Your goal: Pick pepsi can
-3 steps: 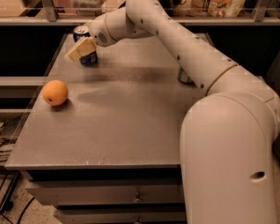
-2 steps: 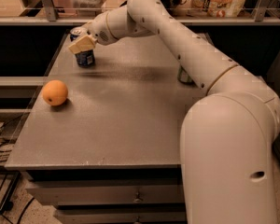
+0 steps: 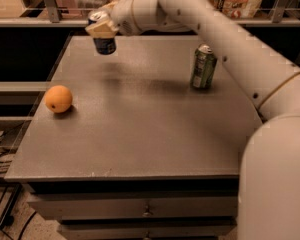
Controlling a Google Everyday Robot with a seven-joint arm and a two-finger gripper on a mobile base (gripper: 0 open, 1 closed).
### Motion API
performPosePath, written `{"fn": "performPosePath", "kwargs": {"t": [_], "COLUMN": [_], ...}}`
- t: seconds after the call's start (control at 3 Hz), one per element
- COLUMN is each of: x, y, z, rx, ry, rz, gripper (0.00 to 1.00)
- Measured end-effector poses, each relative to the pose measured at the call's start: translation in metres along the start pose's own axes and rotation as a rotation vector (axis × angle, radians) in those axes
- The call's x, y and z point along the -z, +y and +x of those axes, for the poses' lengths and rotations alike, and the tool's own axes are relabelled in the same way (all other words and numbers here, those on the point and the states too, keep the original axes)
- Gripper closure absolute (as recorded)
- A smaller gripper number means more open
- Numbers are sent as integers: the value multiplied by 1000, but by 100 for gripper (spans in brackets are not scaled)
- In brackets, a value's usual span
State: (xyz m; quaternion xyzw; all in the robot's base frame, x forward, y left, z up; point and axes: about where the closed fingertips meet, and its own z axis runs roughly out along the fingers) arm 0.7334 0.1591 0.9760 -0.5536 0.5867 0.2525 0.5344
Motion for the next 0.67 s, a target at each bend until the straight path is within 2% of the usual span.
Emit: {"fn": "performPosePath", "kwargs": {"t": [0.33,0.67], "x": [81,81], "y": [-19,-19], "z": [-37,-37], "rx": [120,120], "ry": [-50,-50], "rz": [118,118], "gripper": [100,100]}}
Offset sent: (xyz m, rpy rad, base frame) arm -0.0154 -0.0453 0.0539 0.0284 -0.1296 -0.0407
